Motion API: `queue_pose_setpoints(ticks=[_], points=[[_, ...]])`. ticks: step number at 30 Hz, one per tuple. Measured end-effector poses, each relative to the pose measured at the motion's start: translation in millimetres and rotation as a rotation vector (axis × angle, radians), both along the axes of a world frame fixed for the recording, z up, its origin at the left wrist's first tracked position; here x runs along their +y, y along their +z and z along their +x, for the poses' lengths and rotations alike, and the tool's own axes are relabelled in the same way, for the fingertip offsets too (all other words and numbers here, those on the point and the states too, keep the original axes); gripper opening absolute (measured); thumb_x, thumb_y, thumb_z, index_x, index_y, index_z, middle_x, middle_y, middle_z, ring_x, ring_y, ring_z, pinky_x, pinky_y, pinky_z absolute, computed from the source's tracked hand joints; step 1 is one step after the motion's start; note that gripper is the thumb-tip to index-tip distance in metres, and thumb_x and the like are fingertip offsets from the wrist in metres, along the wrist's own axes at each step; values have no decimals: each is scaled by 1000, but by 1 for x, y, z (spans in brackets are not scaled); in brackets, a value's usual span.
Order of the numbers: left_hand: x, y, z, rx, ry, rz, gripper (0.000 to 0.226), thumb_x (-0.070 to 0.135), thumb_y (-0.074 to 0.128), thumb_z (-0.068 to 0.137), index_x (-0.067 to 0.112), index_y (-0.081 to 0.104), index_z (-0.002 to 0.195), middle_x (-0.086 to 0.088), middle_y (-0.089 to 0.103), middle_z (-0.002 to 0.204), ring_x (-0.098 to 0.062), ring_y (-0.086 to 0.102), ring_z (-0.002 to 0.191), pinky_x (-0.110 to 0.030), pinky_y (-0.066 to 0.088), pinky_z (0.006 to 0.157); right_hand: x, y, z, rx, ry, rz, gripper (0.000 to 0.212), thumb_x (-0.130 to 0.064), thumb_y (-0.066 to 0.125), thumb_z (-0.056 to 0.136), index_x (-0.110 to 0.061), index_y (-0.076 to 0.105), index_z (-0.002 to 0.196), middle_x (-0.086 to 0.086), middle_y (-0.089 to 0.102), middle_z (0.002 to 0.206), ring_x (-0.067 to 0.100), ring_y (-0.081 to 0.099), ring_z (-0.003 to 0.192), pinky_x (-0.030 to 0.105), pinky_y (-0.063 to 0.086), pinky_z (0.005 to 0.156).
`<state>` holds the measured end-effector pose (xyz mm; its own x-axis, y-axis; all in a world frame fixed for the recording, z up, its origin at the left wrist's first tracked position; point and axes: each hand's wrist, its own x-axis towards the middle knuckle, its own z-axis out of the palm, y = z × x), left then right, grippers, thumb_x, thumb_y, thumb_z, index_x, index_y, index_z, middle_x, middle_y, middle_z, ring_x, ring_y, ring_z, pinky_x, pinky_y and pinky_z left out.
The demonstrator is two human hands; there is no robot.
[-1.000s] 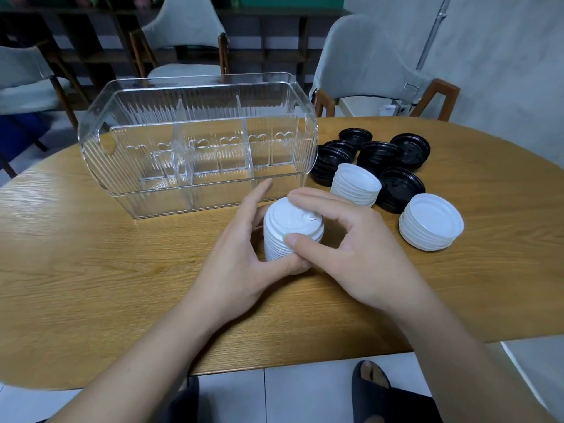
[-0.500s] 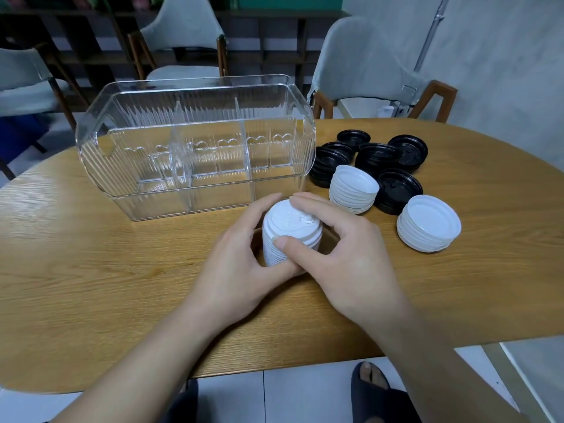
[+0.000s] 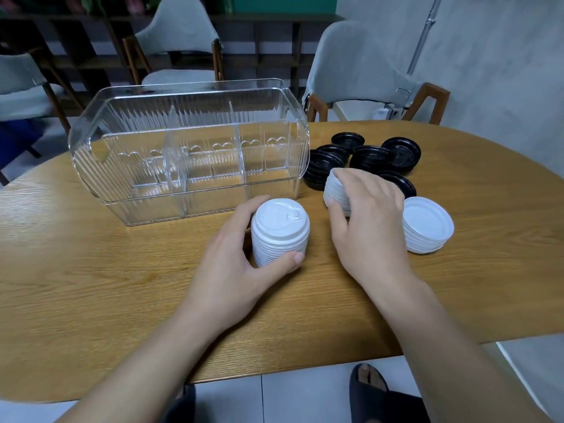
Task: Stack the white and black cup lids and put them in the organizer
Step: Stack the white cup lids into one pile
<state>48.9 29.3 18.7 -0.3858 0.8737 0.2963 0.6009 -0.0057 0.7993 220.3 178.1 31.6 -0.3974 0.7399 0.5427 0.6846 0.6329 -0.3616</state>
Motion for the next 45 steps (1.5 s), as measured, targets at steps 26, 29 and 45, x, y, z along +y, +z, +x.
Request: queue_pose_setpoints(ticks=[26,29,45], points=[[0,0,0,-27,-30,29,81,46,95,84,39,55,154,30,66,144,0,62,137,-31,51,115,-26,-9,4,-29,43,65,23,-24,60,107,-22,71,87,-8,72,86,21,66,89,36,38,98],[0,0,-1,-24,-27,25,81,47,95,84,39,55,154,31,66,144,2,61,137,-28,50,115,-28,-6,5,12,53,15,17,-19,72,103,-23,74,87,-9,74,86,21,67,89,37,39,97],[0,-1,-2,-3,-16,25,85,48,96,83,43,52,156,31,64,146,1,61,139,-26,49,114,-27,11,20,299,119,-269,4,-25,79,100,-23,82,101,-17,74,94,3,66,88,29,50,80]])
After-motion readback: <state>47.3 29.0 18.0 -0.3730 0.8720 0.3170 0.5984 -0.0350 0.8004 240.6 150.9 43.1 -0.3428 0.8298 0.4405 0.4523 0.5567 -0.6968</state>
